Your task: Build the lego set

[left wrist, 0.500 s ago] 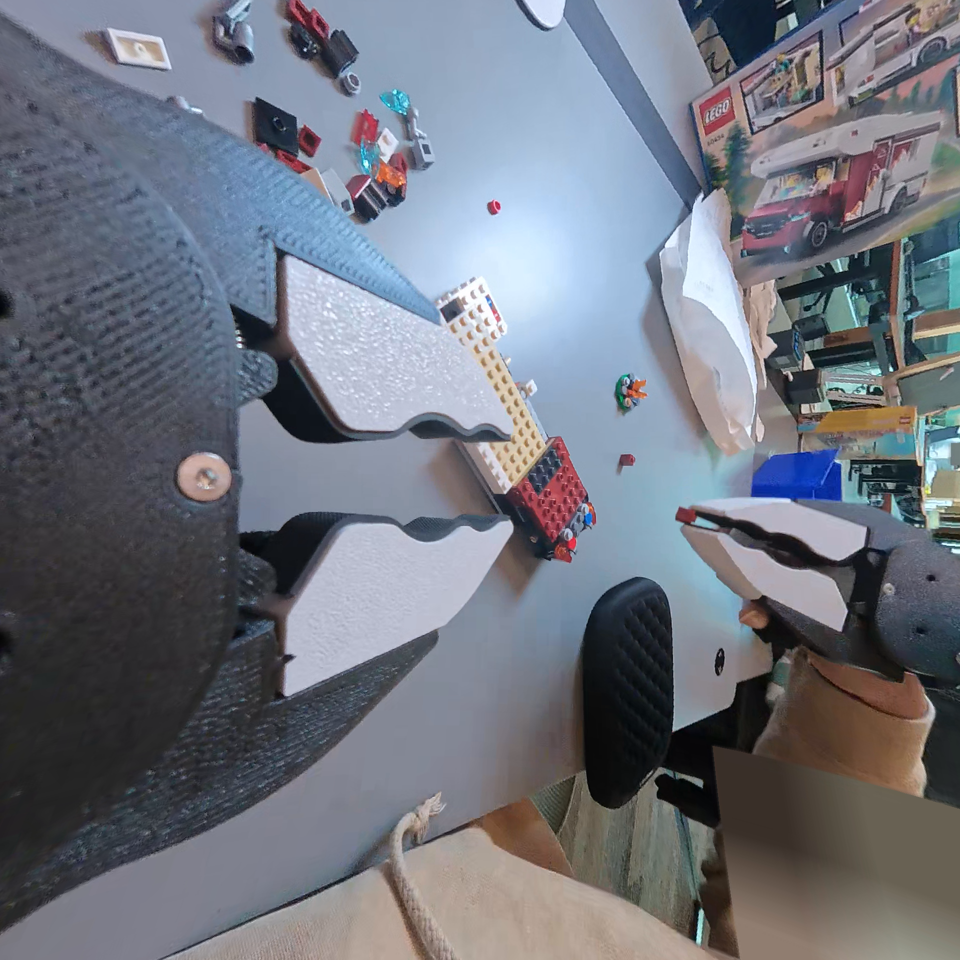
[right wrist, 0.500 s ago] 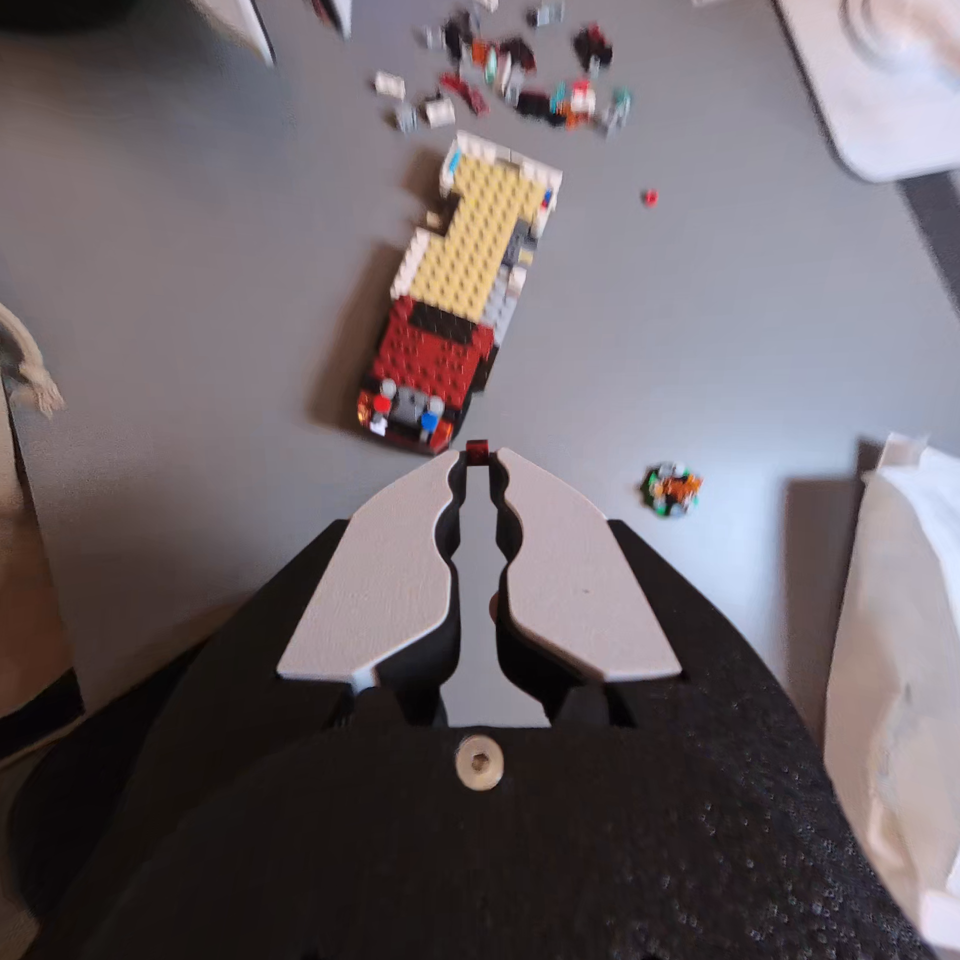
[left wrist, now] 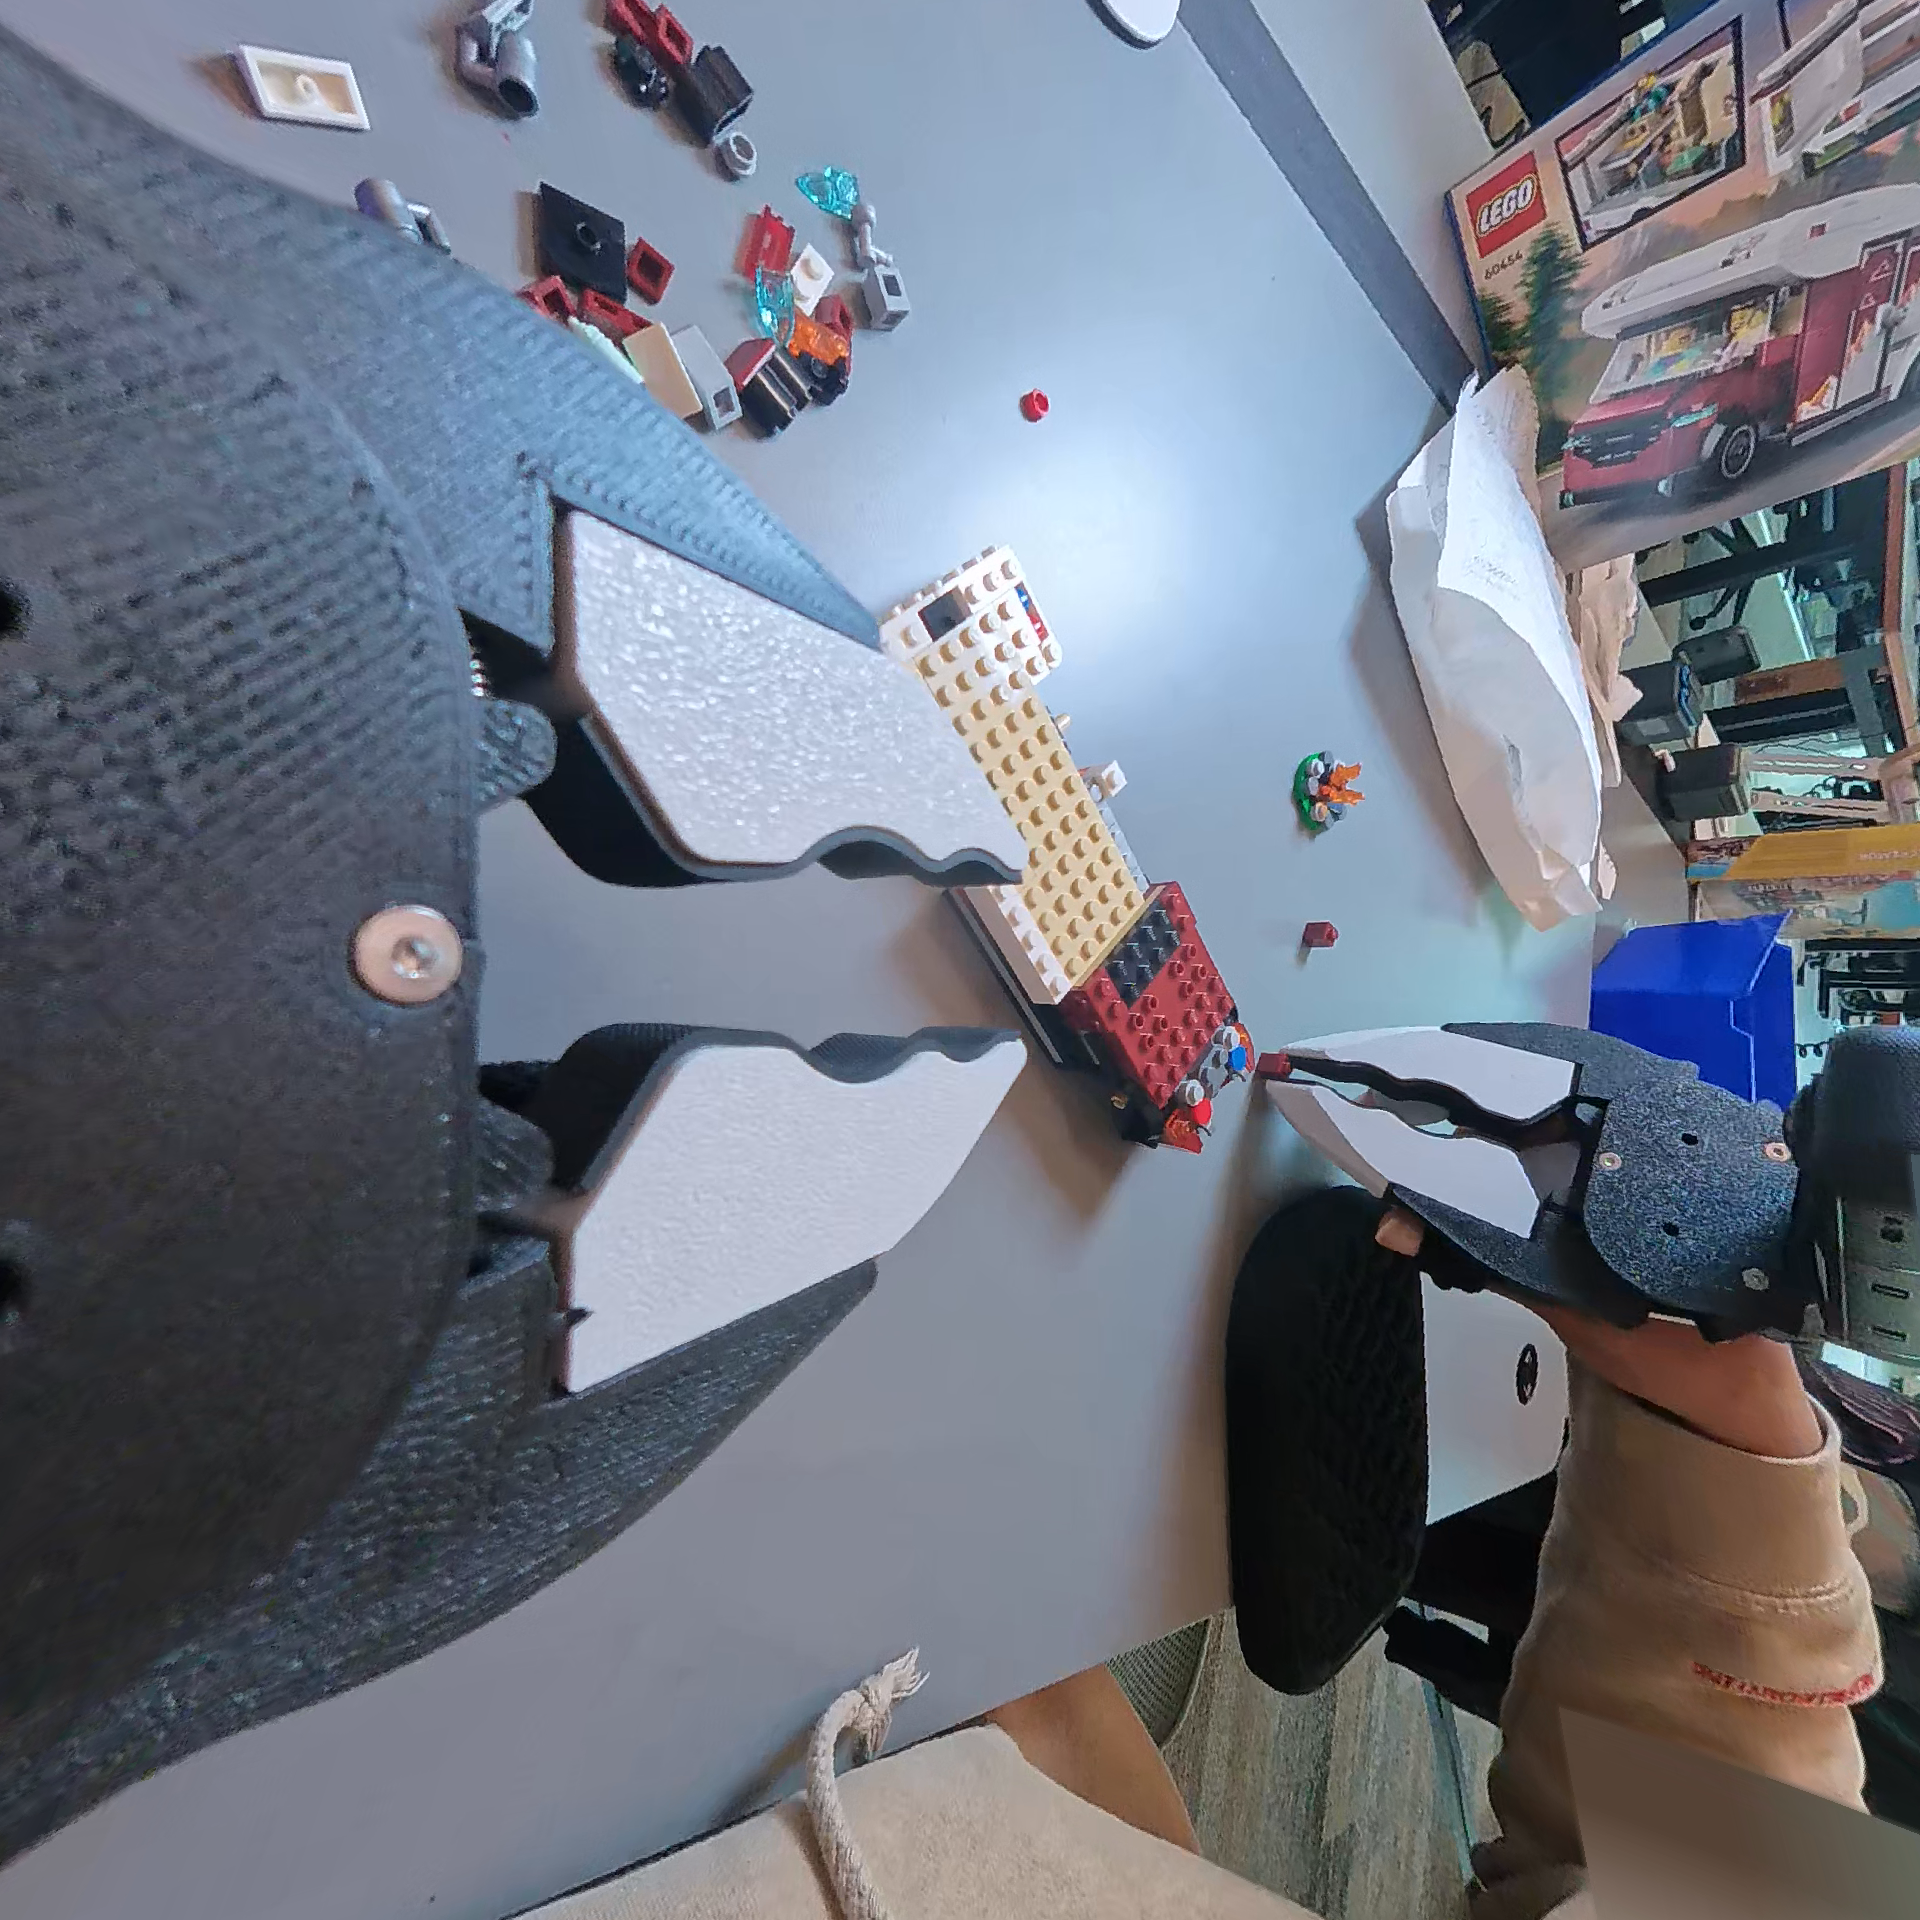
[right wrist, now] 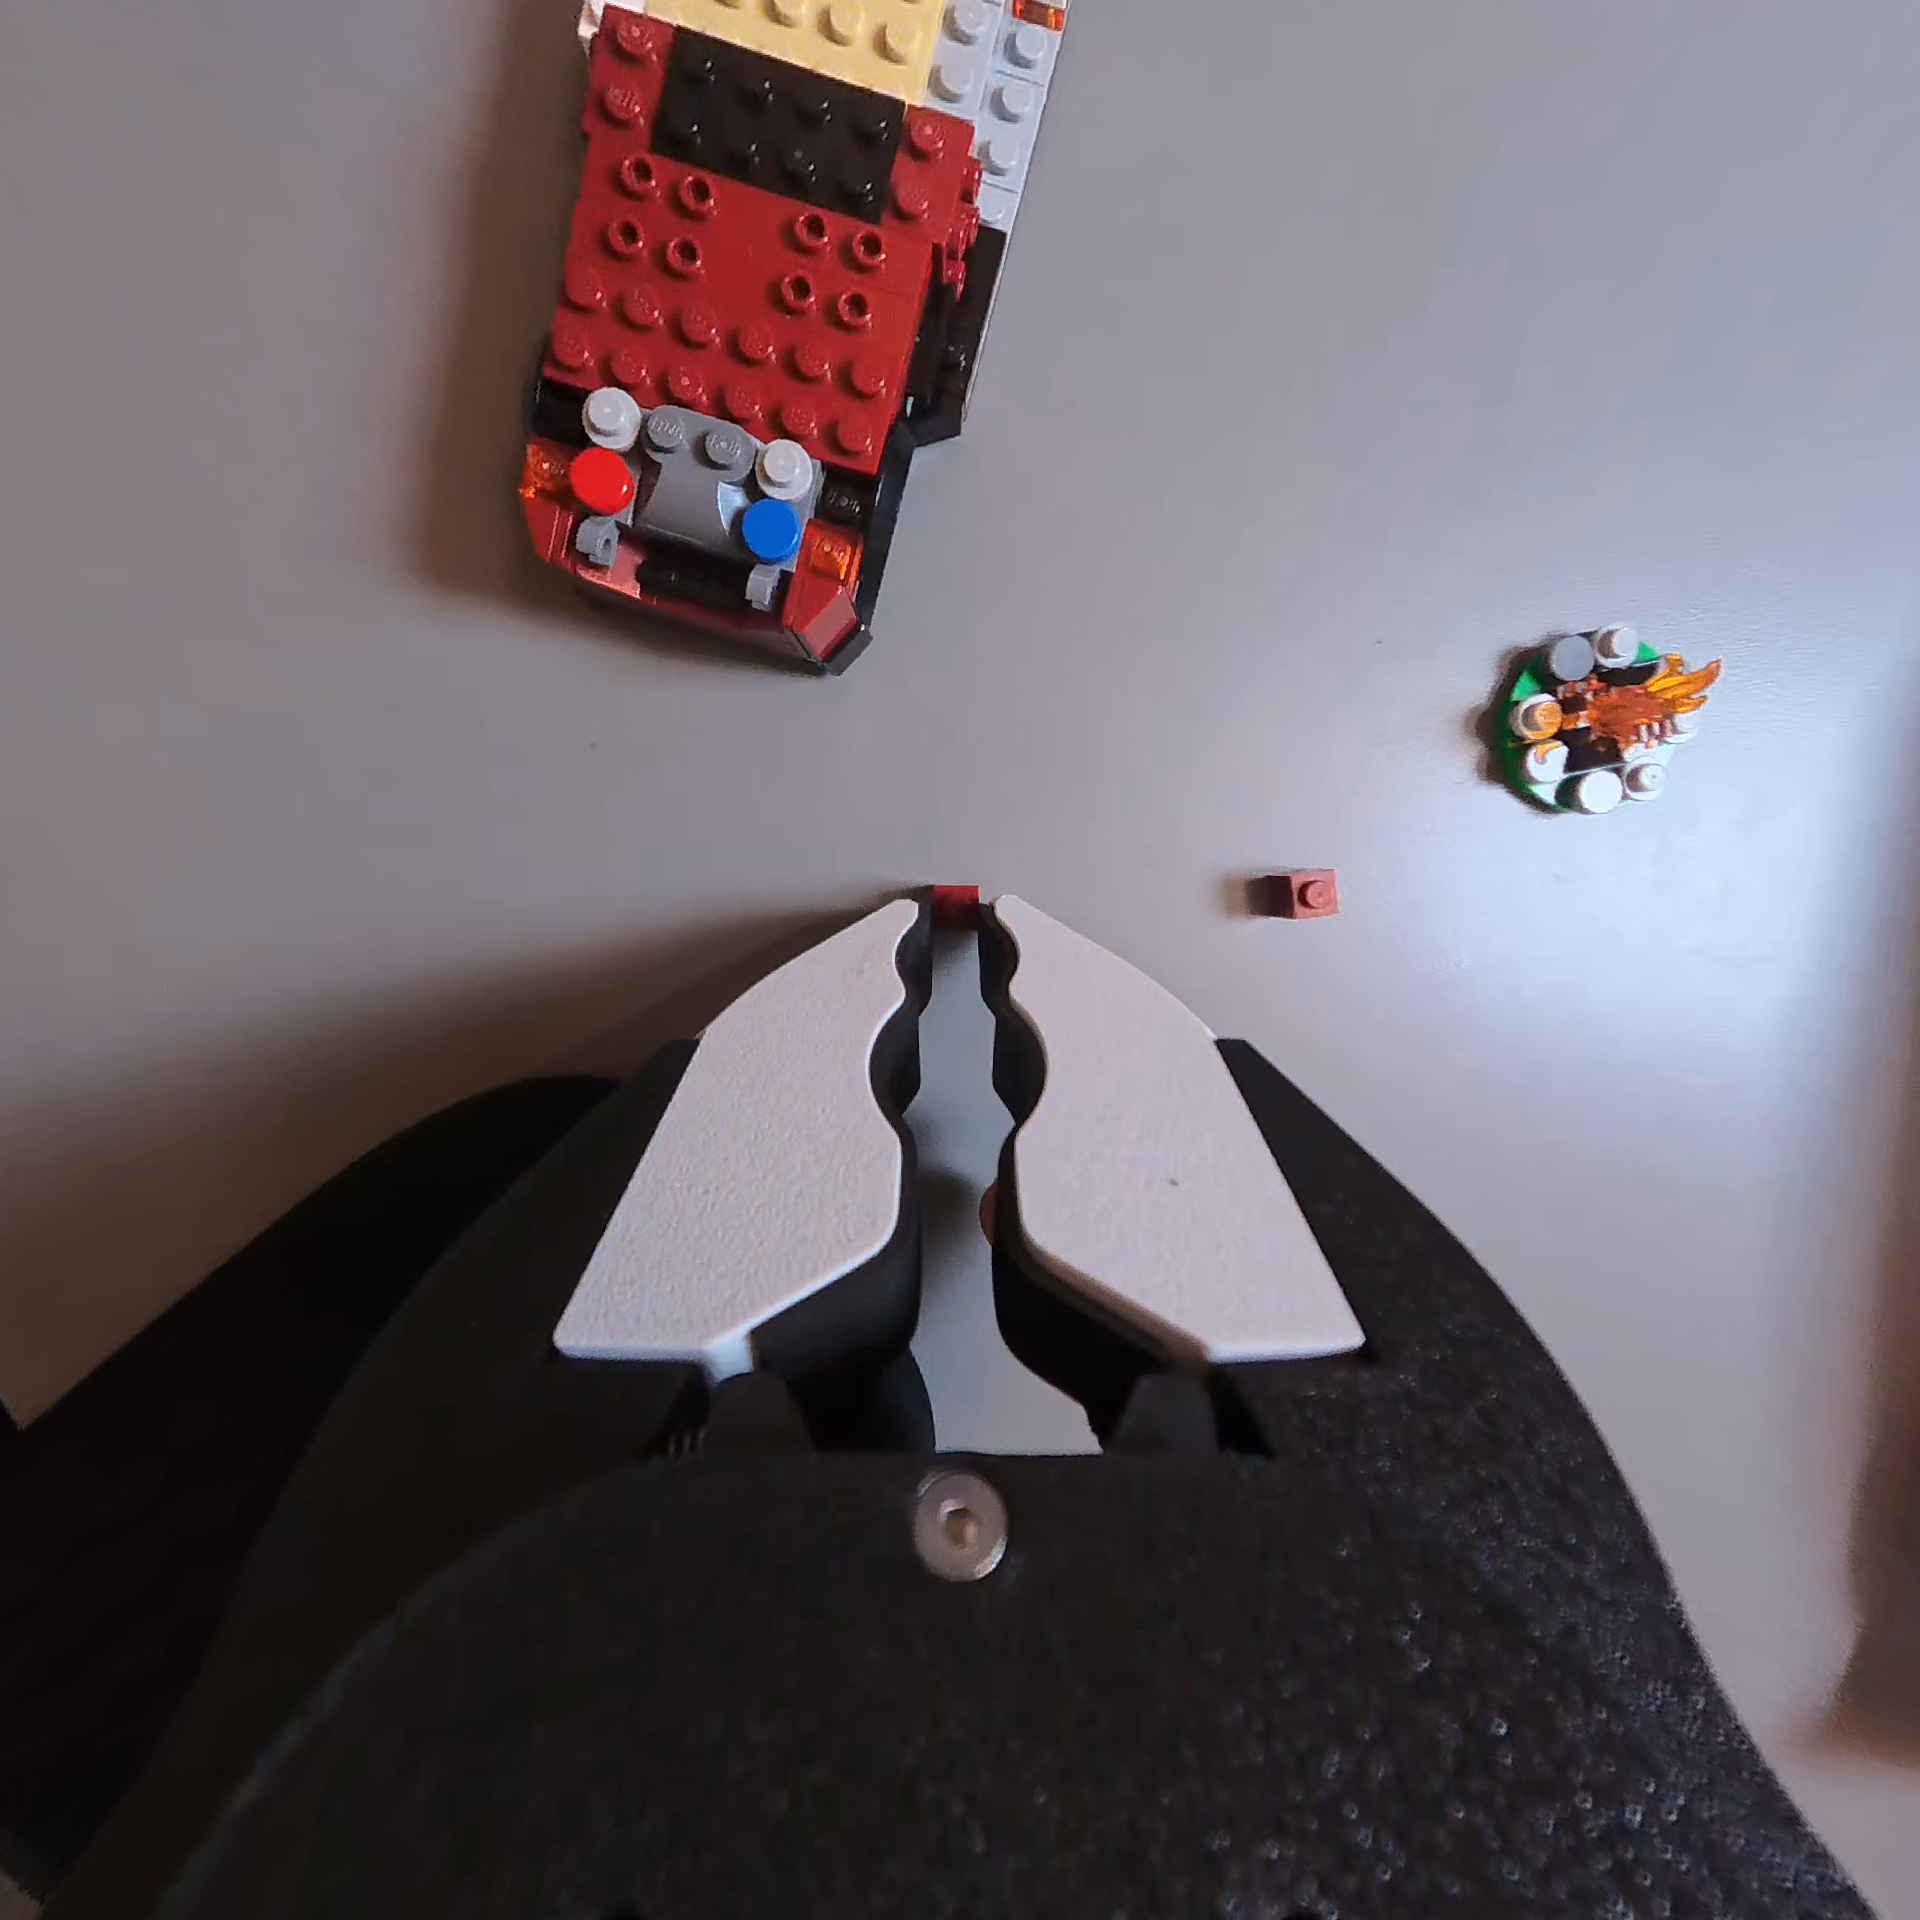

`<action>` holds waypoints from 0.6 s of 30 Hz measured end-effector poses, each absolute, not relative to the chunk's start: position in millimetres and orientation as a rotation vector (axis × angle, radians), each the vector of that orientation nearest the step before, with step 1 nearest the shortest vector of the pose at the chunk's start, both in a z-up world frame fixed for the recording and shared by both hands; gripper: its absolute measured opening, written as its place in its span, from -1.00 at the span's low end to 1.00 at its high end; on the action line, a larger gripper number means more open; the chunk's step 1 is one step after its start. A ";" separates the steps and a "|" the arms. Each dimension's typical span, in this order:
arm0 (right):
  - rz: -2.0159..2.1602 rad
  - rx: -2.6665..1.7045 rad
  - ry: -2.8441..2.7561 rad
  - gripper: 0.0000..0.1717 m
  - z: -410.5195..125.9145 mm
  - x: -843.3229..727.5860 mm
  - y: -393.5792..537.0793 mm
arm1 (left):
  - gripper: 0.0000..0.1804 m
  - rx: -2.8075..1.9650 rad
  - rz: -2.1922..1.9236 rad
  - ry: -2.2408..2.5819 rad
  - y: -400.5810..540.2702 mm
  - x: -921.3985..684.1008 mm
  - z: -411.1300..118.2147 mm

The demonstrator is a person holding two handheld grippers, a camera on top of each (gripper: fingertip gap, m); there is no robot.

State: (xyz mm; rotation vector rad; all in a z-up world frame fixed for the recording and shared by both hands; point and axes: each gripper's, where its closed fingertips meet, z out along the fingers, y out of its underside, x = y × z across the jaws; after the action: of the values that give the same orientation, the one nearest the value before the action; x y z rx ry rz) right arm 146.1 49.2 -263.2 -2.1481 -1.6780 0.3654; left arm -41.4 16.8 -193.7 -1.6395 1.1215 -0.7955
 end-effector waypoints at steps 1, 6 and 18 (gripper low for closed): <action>0.361 -2.146 -1.680 -0.90 -263.1 145.6 49.6 | -0.72 -1.642 -0.797 1.122 17.0 -41.4 -194.1; 0.384 -2.151 -1.684 -0.85 -262.3 142.8 47.2 | -0.72 -1.651 -0.804 1.127 16.8 -41.1 -197.0; 0.477 -2.051 -1.468 -0.50 -209.4 128.1 55.3 | -0.71 -1.652 -0.794 1.117 18.2 -42.7 -196.9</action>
State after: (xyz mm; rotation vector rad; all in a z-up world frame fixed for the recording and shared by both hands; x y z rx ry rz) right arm 128.1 55.3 -209.4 -2.0506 -1.4682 0.4768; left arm -42.7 18.2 -196.9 -1.6516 1.1169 -0.7942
